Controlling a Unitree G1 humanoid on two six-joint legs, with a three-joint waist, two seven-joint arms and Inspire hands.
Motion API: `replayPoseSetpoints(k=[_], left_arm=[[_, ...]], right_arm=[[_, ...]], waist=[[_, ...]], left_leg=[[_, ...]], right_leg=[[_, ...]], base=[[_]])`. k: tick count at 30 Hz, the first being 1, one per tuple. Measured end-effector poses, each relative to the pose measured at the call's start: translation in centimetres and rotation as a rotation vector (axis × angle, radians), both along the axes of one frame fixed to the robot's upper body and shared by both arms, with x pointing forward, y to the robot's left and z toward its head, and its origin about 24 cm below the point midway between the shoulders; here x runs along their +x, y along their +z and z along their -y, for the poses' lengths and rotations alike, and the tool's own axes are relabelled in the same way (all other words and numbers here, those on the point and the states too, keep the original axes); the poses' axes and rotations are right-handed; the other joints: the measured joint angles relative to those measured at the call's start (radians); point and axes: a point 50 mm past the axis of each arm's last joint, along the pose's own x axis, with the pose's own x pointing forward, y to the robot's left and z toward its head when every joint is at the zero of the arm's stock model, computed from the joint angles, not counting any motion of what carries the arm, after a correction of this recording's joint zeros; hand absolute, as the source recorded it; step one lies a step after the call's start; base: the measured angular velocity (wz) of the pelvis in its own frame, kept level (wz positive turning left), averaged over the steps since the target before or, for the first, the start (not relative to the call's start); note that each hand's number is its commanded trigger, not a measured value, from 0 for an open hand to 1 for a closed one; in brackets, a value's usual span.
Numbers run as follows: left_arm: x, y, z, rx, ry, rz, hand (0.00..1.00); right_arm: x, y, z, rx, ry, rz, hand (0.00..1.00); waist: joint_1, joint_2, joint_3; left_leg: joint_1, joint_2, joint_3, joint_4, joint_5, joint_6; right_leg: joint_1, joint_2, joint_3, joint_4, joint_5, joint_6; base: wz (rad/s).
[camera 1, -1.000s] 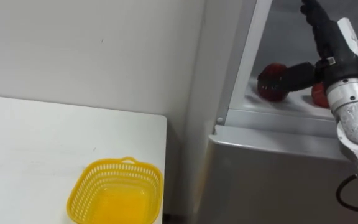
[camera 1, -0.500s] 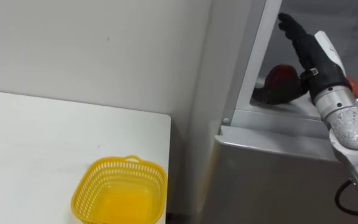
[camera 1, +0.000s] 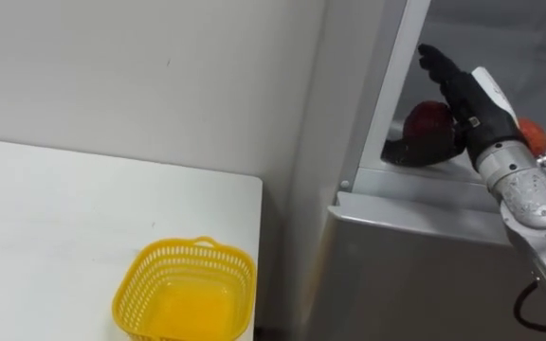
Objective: Retrieve from the upper fridge
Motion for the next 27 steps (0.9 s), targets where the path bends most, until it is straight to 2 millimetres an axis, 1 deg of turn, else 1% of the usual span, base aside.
replayPoseSetpoints(k=[6,9,12,14,20,24,27], left_arm=[[0.2,0.0,0.1,0.000,-0.012,0.002,0.00],[0.2,0.0,0.1,0.001,-0.013,0.002,0.00],[0.4,0.0,0.2,0.000,-0.023,0.004,0.00],[0.5,0.0,0.3,0.003,-0.031,0.008,0.00],[0.3,-0.1,0.4,-0.004,-0.034,0.000,0.00],[0.5,-0.1,0.4,-0.010,-0.036,0.000,0.00],[0.5,-0.1,0.5,-0.019,-0.036,-0.005,0.00]], right_arm=[[0.0,-0.1,0.1,0.000,-0.001,-0.005,0.00],[0.0,-0.1,0.0,-0.001,0.003,0.002,0.00],[0.0,-0.1,0.0,-0.001,0.005,0.004,0.00],[0.0,0.0,0.0,-0.002,0.007,0.007,0.00],[0.1,-0.4,0.2,0.050,0.021,-0.015,0.00],[0.2,-0.8,0.3,0.067,0.030,-0.040,0.00],[0.3,-1.4,0.7,0.108,0.034,-0.074,0.00]], waist=[[-0.001,0.003,0.0013],[-0.001,0.009,0.0005],[-0.001,0.017,-0.0021],[0.000,0.023,-0.0004],[0.000,0.027,-0.0007],[0.000,0.027,-0.0012],[0.000,0.026,-0.0015]], left_leg=[[0.004,0.000,-0.001,-0.001,0.000,0.000],[0.005,0.000,0.000,-0.001,0.000,0.000],[0.006,0.000,0.000,-0.001,0.000,0.000],[0.010,0.000,0.000,-0.001,0.000,0.000],[0.011,-0.001,-0.001,0.006,0.000,0.000],[0.011,-0.002,-0.002,0.009,0.000,0.000],[0.010,-0.002,-0.002,0.009,0.000,0.000]], right_leg=[[0.004,0.000,-0.001,0.000,0.000,0.000],[0.004,0.000,0.000,0.000,0.000,0.000],[0.005,0.000,0.002,0.000,0.000,0.000],[0.008,0.000,0.005,0.000,0.000,0.000],[0.013,-0.001,0.004,-0.001,0.000,0.000],[0.014,-0.002,0.004,0.000,0.000,0.000],[0.015,-0.002,0.006,0.001,0.000,0.000]], base=[[0.00],[0.00],[0.00],[0.00],[0.00],[0.00],[0.00]])
